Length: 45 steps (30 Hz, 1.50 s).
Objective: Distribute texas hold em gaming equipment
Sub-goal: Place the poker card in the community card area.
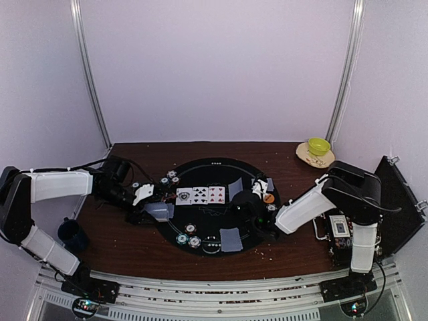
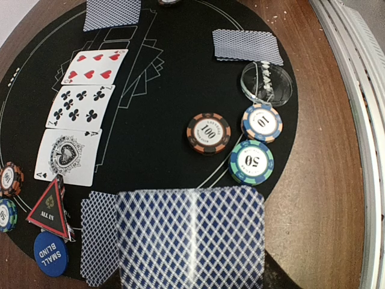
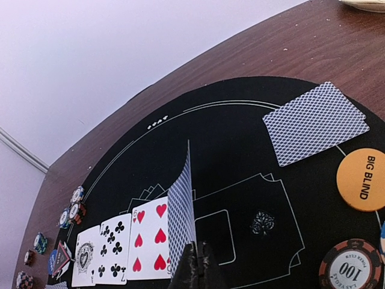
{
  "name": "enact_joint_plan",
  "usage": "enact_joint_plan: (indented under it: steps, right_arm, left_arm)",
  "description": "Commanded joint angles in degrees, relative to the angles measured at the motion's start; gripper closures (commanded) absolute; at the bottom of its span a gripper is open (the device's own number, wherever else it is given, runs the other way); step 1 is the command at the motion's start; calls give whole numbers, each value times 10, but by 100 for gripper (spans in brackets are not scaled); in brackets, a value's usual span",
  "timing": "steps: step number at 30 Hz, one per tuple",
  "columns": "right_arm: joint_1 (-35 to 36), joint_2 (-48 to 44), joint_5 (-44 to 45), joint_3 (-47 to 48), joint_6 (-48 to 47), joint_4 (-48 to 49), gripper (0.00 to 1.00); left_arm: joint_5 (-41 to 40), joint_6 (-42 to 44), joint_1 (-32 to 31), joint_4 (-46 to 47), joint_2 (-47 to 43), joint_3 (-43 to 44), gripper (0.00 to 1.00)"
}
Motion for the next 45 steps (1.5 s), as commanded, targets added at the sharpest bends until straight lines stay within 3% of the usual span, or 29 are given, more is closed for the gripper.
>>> enact_joint_plan:
  steps: [1,16,39,45]
  right_arm:
    - [4,23,26,39,11,-39,100]
    - [-6,70,-7,92,15,-80,100]
    - [-4,71,-7,97,16,-105,80]
    - [-5,27,2,93,-33,-128,55]
  left_arm:
    - [11,-2,-2,13,-7,5,47]
    - [10,-1,-3,13,-10,5,47]
    - [9,-1,-2,13,-13,4,47]
    - [8,-2,-2,13,-13,4,47]
